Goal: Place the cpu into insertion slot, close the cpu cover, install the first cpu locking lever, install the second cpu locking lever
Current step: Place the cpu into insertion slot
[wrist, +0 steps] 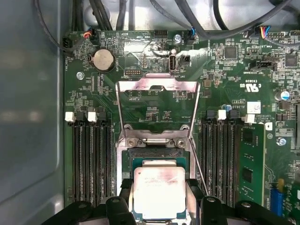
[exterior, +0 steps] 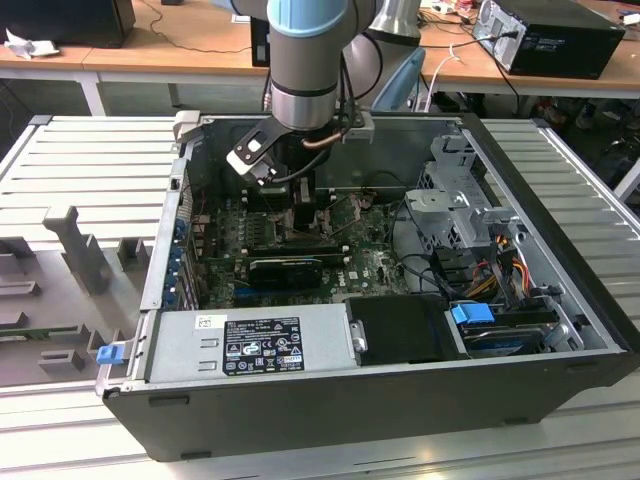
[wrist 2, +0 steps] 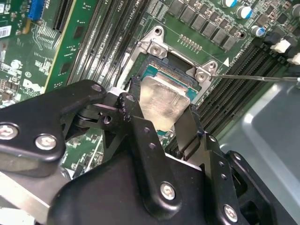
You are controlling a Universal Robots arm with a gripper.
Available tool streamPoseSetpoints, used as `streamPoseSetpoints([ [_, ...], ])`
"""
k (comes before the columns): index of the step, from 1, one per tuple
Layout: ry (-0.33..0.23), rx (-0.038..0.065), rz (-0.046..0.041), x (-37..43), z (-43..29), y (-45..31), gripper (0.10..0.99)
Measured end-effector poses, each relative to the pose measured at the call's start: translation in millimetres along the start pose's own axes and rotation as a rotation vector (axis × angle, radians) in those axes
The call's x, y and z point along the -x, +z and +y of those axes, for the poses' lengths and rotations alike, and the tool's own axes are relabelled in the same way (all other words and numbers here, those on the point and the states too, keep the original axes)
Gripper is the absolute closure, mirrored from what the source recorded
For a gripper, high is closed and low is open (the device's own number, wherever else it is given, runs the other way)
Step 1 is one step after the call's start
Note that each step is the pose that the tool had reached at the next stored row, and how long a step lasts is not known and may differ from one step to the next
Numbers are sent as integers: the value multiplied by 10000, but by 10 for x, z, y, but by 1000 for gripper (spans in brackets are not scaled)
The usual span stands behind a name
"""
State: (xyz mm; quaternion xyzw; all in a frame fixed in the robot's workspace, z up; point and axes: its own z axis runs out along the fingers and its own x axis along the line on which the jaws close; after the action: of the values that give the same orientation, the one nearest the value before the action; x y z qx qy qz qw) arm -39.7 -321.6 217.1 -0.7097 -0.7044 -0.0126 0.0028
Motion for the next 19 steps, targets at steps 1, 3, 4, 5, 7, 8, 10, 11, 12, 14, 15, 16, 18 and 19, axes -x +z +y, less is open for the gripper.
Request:
streamPoseSetpoints([
  [1,0,0,0,0,0,12,553],
  [3,0,0,0,0,0,27,553],
  [4,1,1,0,0,0,36,553],
  [5,10,0,0,0,0,42,553],
  [7,64,1,-2,0,-1,62,553],
  [8,65,1,-1,-2,-1,70,553],
  [10,65,2,-1,-5,-1,86,553],
  [11,64,1,-1,-7,0,95,553],
  [12,65,2,-1,-8,1,102,553],
  [14,64,2,-1,-9,1,114,553],
  [15,65,1,-2,-9,1,117,553],
  [16,66,1,-2,-9,3,121,553],
  [18,65,1,-1,-9,7,129,553],
  [19,66,2,0,-9,7,133,553],
])
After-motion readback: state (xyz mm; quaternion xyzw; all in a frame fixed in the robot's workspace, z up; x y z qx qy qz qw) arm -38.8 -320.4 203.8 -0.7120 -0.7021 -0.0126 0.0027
